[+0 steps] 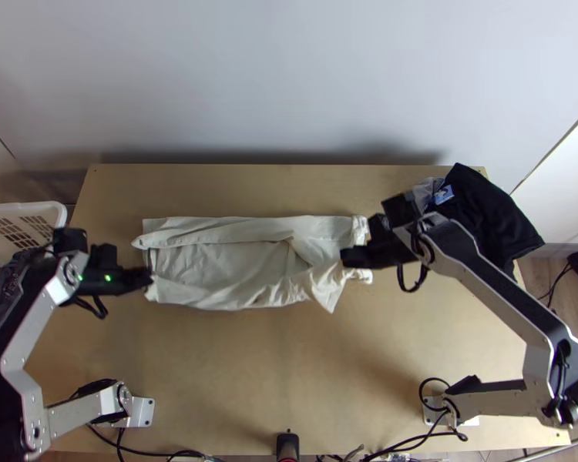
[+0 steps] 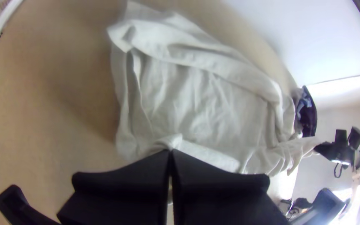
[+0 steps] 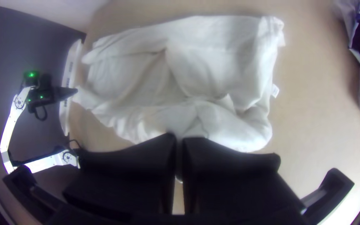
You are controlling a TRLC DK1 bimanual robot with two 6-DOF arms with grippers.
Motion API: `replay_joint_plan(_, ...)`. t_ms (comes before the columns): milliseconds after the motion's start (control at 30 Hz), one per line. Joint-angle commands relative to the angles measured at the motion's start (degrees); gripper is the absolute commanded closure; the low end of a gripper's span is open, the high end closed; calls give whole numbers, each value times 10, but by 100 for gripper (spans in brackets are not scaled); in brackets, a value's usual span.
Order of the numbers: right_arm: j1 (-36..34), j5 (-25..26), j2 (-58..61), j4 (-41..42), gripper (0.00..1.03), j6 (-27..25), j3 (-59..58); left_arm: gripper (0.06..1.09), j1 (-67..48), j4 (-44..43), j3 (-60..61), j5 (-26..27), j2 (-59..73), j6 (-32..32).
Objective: Fold the t-shirt
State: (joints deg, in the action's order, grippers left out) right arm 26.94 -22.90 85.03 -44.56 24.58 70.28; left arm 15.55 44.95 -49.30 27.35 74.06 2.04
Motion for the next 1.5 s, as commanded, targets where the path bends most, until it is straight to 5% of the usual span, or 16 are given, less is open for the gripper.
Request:
replay_joint_plan(0, -29, 0, 65, -9, 100, 10, 82, 105, 45, 3, -106, 0, 74, 64)
replay_joint_plan(700, -77, 0, 220, 17, 100, 73, 199, 105, 33, -96, -184, -39, 193, 229)
replay_joint_plan(1333, -108, 0, 305, 43, 100, 90, 199, 105, 6, -162, -208, -80, 278, 304)
replay_joint_plan(1400, -109, 0, 308, 43, 99, 86, 198, 95, 8, -161, -219, -78, 285, 305)
replay_joint_plan(1467, -108, 0, 304, 43, 70, 72, 186, 62, 10, -159, -226, -75, 285, 302)
